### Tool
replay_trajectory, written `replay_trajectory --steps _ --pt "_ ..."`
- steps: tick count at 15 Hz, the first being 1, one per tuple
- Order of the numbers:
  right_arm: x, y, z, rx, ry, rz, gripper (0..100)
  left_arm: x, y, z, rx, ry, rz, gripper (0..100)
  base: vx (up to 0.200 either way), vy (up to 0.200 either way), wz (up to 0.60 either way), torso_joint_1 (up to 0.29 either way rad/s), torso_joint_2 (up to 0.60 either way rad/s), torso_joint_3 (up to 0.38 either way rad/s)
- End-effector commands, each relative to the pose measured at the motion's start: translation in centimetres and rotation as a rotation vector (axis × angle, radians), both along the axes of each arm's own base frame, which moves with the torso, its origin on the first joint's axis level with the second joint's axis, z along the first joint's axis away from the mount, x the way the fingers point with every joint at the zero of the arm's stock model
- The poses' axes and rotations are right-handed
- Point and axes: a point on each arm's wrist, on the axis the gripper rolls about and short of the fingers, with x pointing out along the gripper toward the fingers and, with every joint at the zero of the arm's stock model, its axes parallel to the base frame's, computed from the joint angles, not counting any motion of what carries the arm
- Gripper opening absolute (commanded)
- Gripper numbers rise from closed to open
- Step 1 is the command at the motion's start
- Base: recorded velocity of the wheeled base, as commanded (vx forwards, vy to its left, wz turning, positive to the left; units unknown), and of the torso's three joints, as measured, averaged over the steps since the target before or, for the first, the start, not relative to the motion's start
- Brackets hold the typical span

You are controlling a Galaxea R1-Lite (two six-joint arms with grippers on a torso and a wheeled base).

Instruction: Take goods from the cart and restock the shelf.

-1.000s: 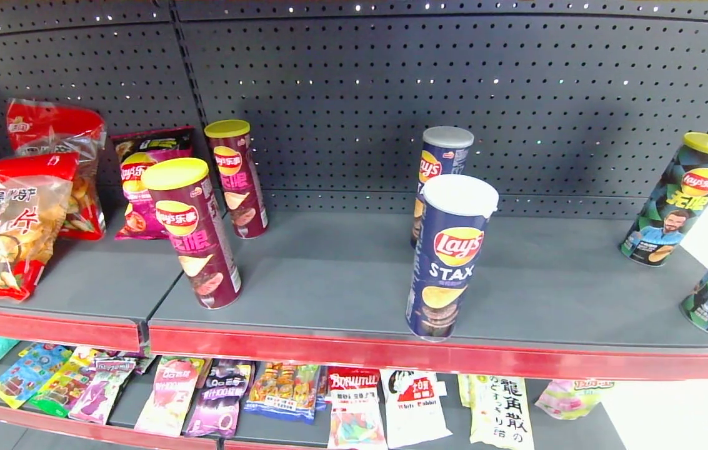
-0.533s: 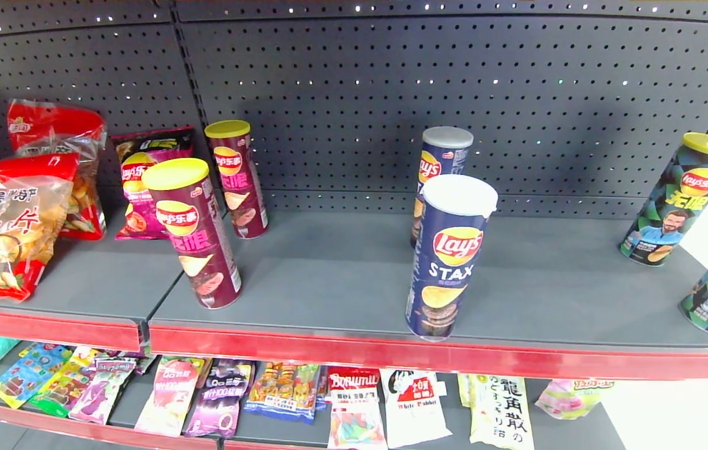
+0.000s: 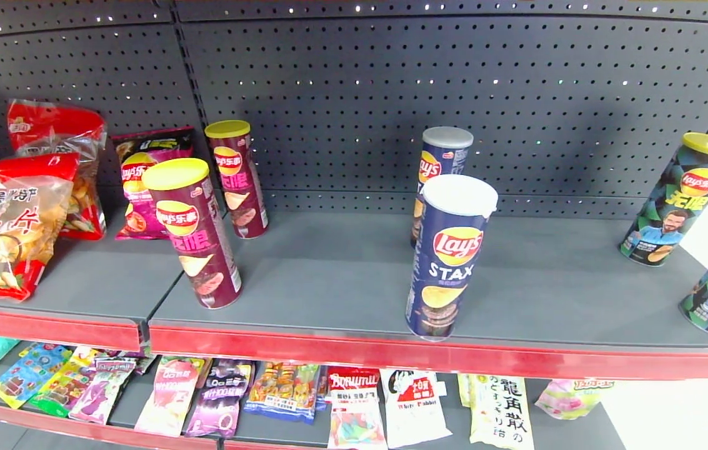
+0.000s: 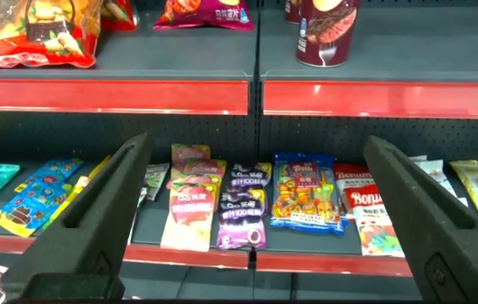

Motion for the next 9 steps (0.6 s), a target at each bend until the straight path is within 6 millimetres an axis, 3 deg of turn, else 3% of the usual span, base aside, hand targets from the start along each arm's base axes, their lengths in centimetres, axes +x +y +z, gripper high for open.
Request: replay_trajectory --steps 1,3,9 --pt "-0.68 -0.07 -2.53 0.081 -0.064 -0.013 100 0.03 0.0 -0.02 0.001 0.001 0.0 100 0.0 0.0 0.0 0.0 0.0 0.0" --pt "-0.72 -0.12 -3.11 0.149 -0.002 -0.039 100 0.05 -0.03 0.05 -0.002 -0.011 -0.012 100 0.0 0.0 0.0 0.0 0.0 0.0" --pt "-0.73 -0.1 -3.12 0.142 0.001 -0.032 100 0.2 -0.01 -0.06 0.007 -0.031 -0.004 100 0.0 0.0 0.0 0.0 0.0 0.0"
